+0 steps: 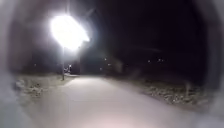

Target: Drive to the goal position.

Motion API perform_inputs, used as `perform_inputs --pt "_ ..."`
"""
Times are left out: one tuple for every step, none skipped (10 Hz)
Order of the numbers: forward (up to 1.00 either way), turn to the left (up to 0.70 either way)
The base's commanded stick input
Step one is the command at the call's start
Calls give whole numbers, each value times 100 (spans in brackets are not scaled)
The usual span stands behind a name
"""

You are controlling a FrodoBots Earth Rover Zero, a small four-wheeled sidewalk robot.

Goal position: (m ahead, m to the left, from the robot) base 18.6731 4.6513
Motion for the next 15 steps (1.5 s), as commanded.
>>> perform_inputs --pt "100 34" --pt "100 11" --pt "100 0" --pt "100 0" --pt "100 0" --pt "100 1" --pt "100 5" --pt "100 40" --pt "100 40" --pt "100 40" --pt "100 40" --pt "100 29" --pt "100 17" --pt "100 0" --pt "100 0"
